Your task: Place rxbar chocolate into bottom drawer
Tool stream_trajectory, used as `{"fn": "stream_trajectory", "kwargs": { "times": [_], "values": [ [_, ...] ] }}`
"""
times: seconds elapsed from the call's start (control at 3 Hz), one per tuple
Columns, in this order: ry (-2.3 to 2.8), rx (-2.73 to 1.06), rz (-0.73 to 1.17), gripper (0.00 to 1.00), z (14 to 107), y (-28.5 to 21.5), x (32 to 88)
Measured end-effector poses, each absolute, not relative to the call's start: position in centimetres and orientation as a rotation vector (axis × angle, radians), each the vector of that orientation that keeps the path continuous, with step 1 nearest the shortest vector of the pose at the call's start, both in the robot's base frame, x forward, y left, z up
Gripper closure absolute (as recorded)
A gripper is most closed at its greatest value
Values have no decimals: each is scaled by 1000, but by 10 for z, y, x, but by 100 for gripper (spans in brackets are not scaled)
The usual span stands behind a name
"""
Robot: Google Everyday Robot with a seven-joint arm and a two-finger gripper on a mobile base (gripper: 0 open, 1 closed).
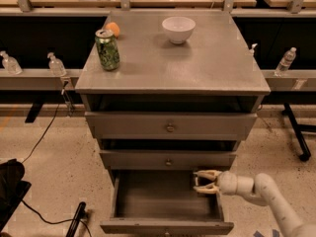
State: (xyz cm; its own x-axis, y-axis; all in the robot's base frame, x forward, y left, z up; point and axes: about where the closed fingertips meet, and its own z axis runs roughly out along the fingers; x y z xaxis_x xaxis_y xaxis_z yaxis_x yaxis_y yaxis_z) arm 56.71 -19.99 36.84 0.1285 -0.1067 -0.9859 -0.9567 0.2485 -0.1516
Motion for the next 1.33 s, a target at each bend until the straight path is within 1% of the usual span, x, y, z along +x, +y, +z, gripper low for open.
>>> {"fn": "stream_trajectory", "kwargs": {
  "times": [0.33, 0.67, 1.0, 1.33],
  "values": [
    [1222, -1106, 886, 100, 311, -193, 564],
    [1239, -1091, 829, 80, 274, -195, 569],
    [1243, -1087, 821, 51, 266, -194, 570],
    [1242, -1088, 825, 28, 266, -191, 571]
  ]
}}
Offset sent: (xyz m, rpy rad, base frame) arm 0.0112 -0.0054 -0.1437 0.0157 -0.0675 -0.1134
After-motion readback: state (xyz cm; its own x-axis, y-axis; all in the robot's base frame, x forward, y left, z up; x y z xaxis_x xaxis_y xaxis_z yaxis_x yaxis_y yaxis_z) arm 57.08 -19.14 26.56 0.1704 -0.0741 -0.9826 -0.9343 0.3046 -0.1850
